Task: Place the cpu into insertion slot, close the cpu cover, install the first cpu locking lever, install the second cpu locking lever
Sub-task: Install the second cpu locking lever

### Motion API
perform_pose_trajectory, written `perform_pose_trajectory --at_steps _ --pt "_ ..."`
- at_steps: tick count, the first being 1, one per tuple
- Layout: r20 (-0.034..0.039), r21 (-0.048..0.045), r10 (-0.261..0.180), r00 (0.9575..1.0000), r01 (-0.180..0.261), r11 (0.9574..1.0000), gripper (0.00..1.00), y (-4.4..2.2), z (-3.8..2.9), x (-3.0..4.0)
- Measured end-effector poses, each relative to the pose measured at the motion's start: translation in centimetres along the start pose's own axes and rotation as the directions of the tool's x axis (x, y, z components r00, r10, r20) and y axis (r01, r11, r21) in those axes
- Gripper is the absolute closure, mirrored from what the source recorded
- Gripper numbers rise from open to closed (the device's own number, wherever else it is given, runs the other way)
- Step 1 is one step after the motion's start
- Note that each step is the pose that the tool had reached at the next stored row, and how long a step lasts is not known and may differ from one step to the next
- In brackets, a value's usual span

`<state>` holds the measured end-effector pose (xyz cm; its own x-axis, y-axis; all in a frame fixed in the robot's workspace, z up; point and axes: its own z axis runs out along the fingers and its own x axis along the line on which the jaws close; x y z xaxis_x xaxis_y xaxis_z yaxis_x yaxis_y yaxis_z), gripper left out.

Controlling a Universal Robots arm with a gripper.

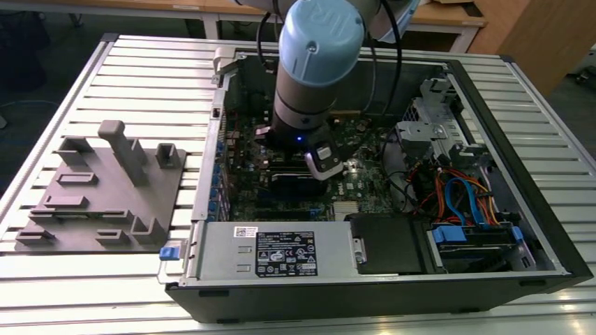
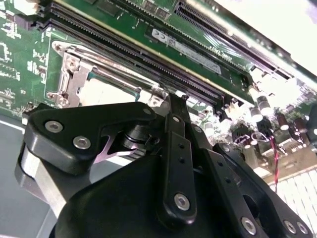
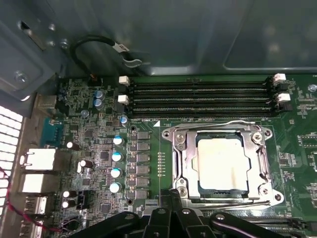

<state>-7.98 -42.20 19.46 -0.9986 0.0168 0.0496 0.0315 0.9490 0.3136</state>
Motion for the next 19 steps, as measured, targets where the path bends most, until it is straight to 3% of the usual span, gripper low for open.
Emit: perform_pose_trajectory --at_steps 8,19 --pt "0.0 0.0001 0.0 1.0 0.0 1.0 0.9 0.51 -1.54 0.12" --pt "-0.0003 -0.0051 0.0 1.0 0.0 1.0 0.9 0.53 -1.57 0.12"
